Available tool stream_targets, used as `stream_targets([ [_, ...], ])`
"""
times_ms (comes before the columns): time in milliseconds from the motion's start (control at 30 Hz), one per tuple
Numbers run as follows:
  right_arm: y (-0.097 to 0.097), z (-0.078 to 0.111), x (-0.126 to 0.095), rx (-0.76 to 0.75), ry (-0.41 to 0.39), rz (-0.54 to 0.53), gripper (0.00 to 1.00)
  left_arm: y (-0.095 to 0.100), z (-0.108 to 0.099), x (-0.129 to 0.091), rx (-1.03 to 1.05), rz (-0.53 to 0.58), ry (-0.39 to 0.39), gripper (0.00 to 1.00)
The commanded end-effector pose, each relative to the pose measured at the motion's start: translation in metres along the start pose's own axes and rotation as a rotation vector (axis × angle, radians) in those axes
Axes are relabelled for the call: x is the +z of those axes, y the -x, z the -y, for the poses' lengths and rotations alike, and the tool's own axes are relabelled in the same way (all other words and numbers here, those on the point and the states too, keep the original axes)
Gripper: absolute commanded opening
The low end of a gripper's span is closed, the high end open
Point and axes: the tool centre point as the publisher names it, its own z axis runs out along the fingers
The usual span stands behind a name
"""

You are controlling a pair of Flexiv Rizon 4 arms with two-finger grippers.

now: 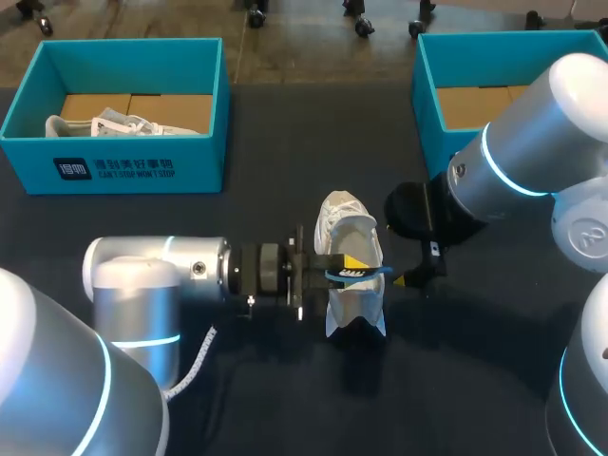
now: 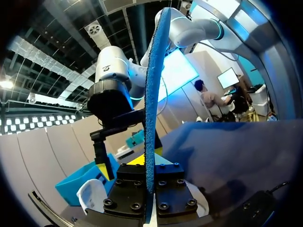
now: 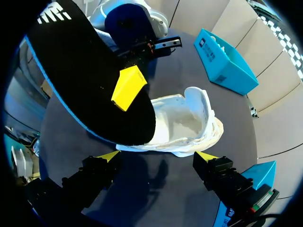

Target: Take the shoe out of the shoebox, open the shoe tongue, remove and reinsert the insole, then place the shoe into the shoebox

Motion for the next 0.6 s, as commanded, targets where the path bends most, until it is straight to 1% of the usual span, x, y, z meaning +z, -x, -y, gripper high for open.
stream_targets([
  [33,-0.001,0.0,0.0,0.0,0.0,0.003,1.0,0.002,-0.008,0.006,0.005,0.002,0.0,0.0],
  [333,-0.001,0.0,0.0,0.0,0.0,0.003,1.0,0.006,-0.021,0.01,0.039,-0.007,0.018,0.0],
  [600,-0.001,0.0,0.0,0.0,0.0,0.003,1.0,0.01,-0.033,0.008,0.077,-0.008,0.033,0.0],
])
